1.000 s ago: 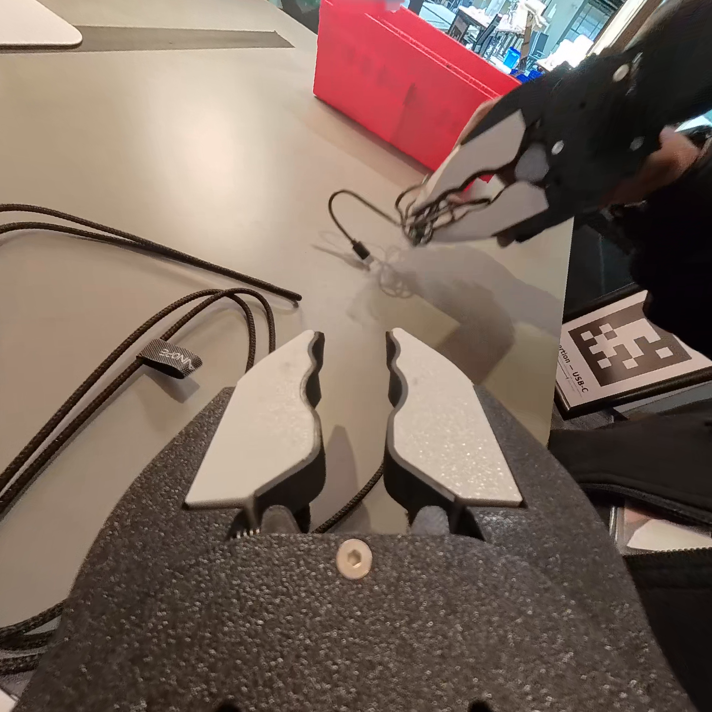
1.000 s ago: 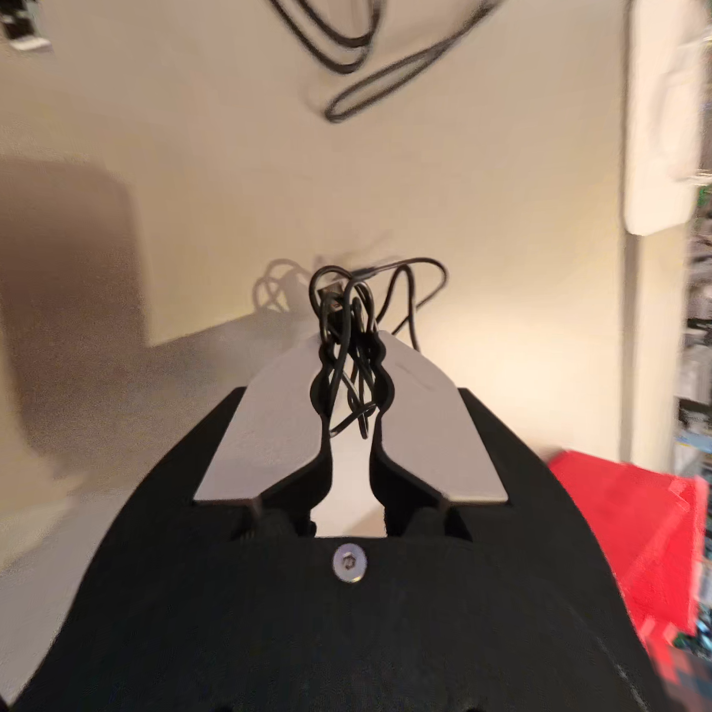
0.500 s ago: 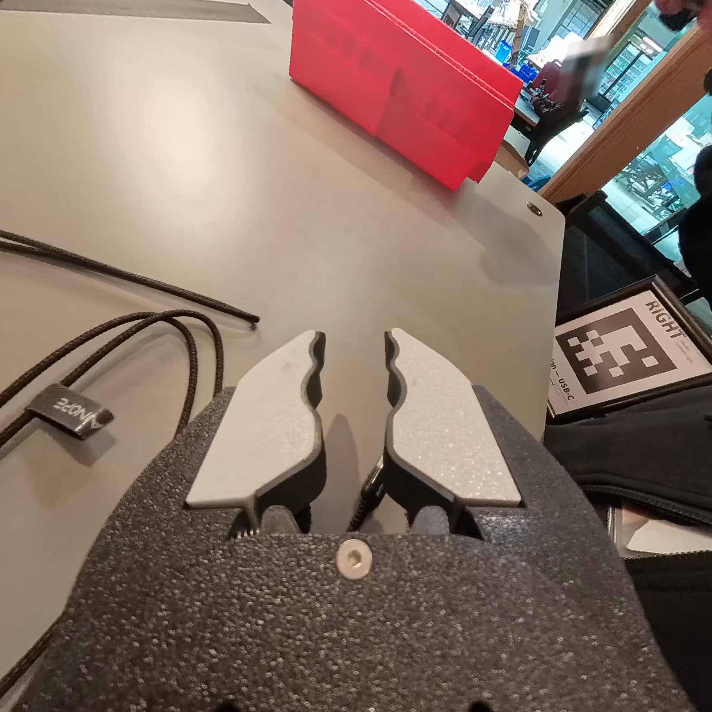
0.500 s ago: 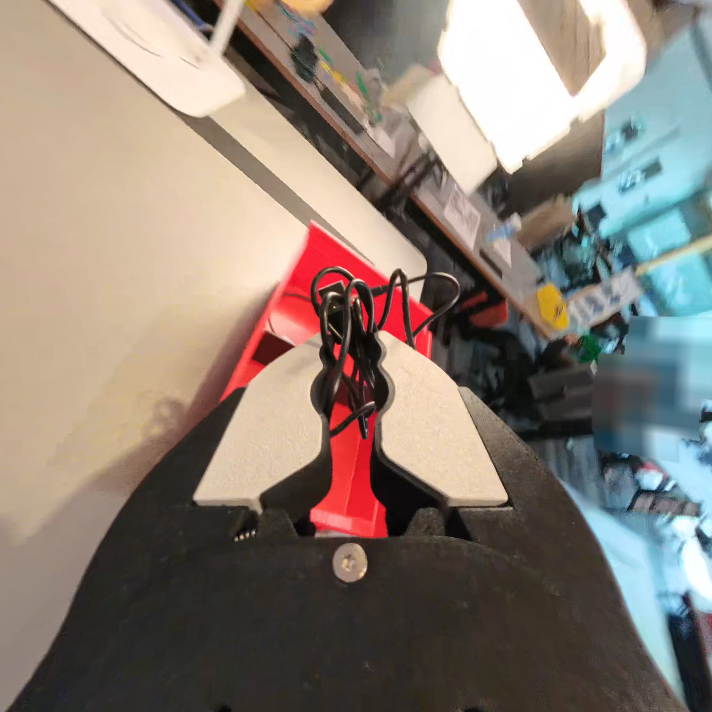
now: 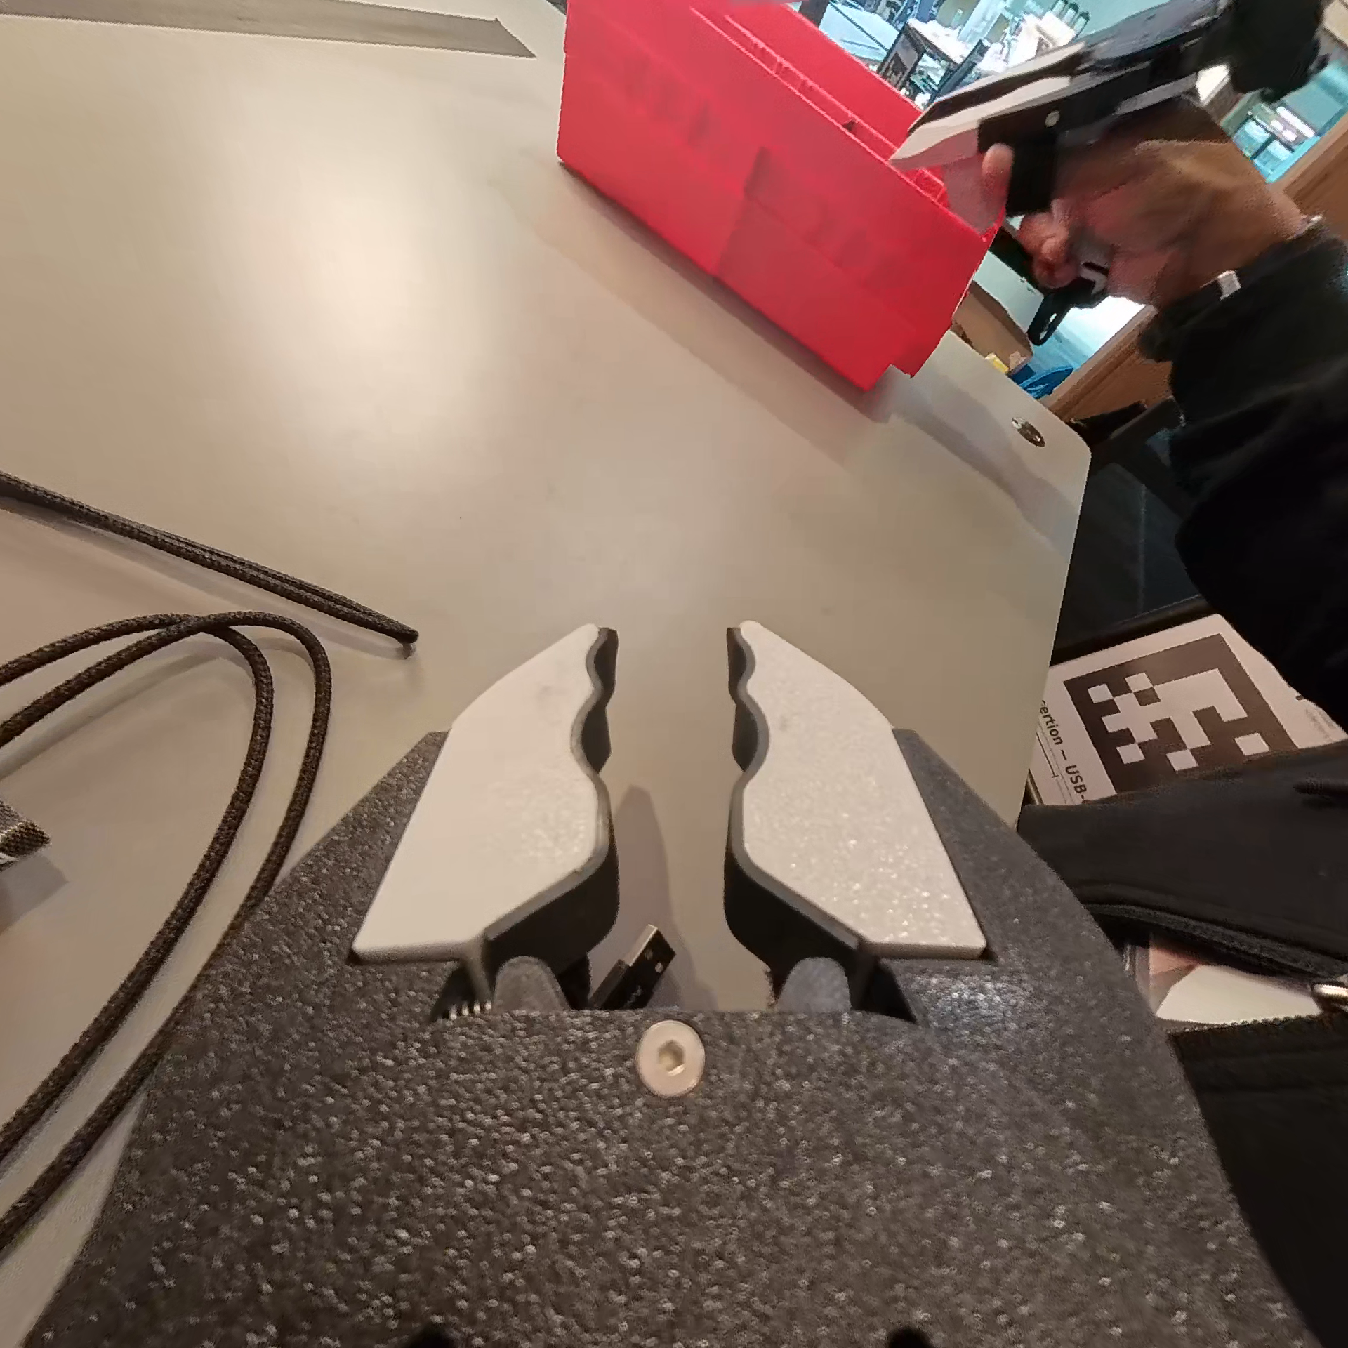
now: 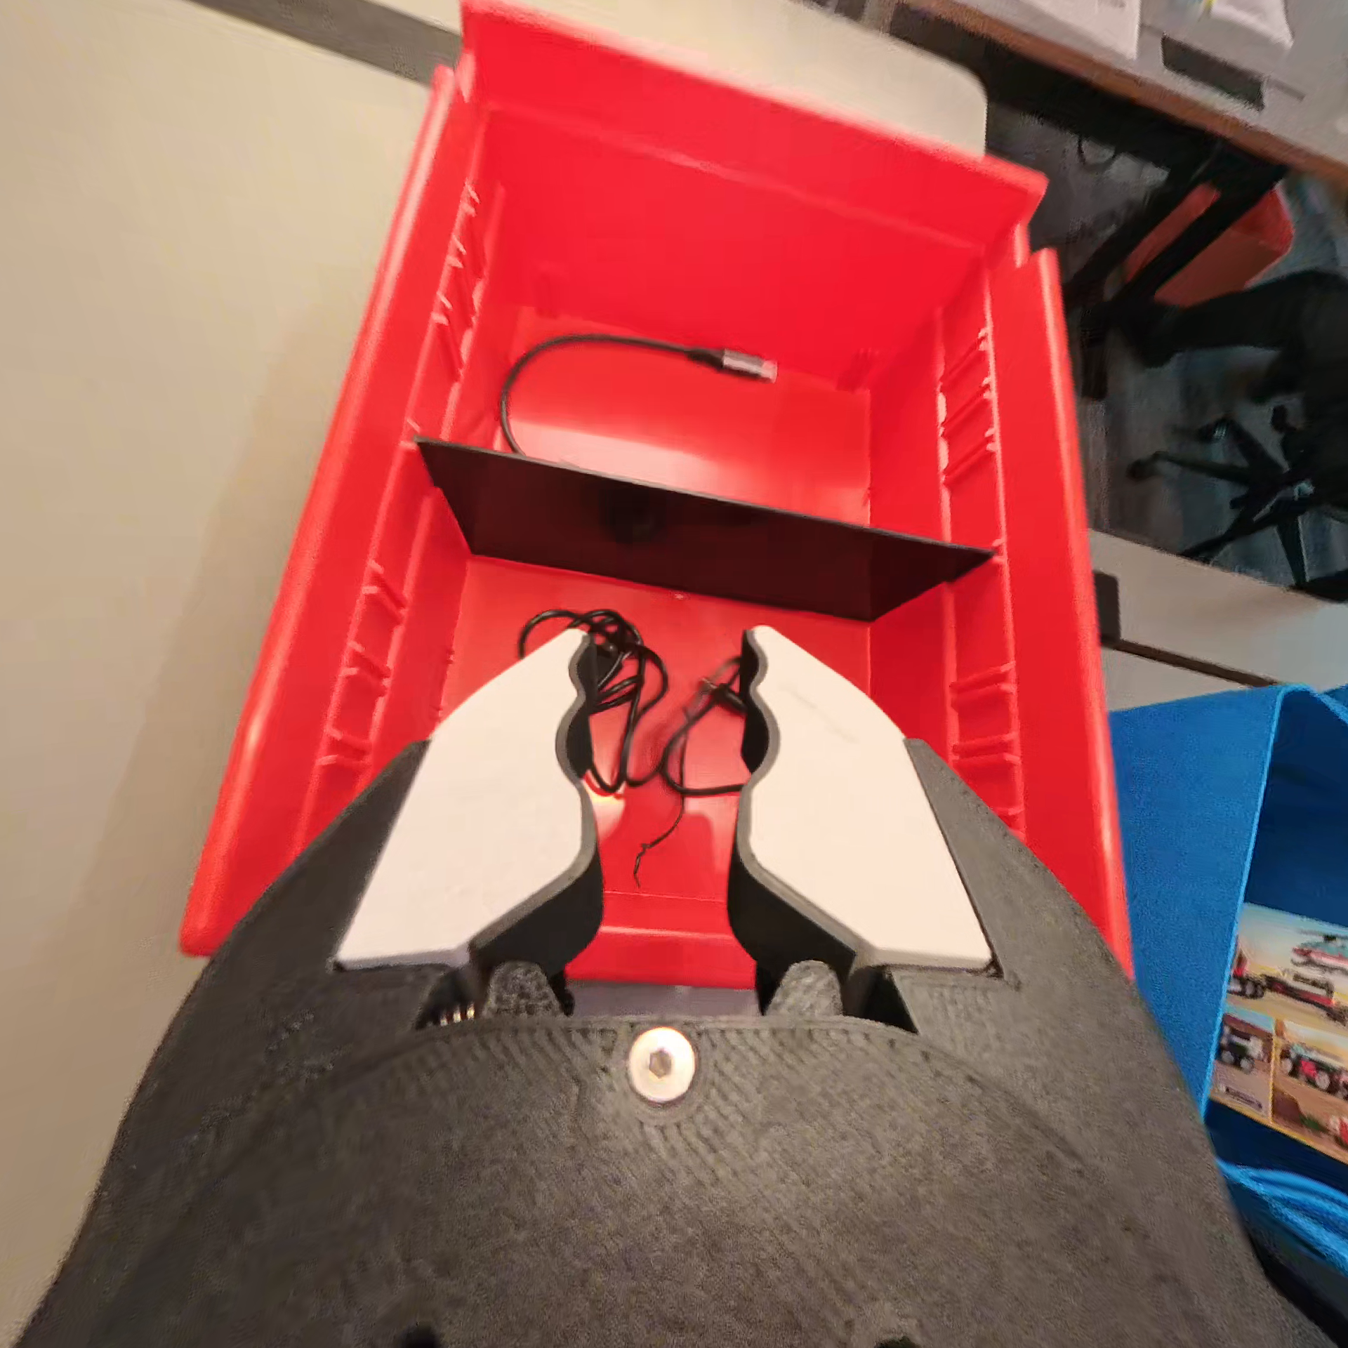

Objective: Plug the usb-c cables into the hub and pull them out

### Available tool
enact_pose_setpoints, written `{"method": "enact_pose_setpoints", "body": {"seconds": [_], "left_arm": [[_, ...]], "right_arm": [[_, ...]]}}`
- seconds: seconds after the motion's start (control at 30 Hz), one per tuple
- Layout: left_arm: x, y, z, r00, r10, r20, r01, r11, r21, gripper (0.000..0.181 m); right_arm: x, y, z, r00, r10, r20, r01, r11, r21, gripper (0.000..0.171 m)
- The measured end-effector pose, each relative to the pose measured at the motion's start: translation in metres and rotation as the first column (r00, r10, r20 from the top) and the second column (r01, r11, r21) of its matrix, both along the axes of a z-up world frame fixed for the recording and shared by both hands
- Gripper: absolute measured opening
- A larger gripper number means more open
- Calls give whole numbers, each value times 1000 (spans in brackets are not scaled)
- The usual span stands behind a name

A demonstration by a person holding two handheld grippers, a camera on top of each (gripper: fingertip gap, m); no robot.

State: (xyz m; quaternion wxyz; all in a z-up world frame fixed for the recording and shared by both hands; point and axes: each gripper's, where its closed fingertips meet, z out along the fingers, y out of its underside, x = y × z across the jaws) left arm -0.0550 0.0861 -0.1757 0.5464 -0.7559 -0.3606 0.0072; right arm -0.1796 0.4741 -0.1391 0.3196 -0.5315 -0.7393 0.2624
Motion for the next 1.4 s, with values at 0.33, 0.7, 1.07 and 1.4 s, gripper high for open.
{"method": "enact_pose_setpoints", "body": {"seconds": [0.33,0.7,1.07,1.4], "left_arm": [[-4,6,0,995,101,7,-101,995,11,30],[-24,-173,13,800,597,-58,-595,780,-192,45],[5,-233,-59,732,679,54,-559,644,-522,56],[-6,-220,-48,769,640,-2,-552,662,-508,40]], "right_arm": [[64,-153,87,818,471,-330,-539,828,-155,32],[116,-281,-75,649,759,-60,-761,646,-62,33],[130,-292,-88,559,829,14,-829,558,28,31],[138,-299,-81,587,809,-27,-810,587,-4,32]]}}
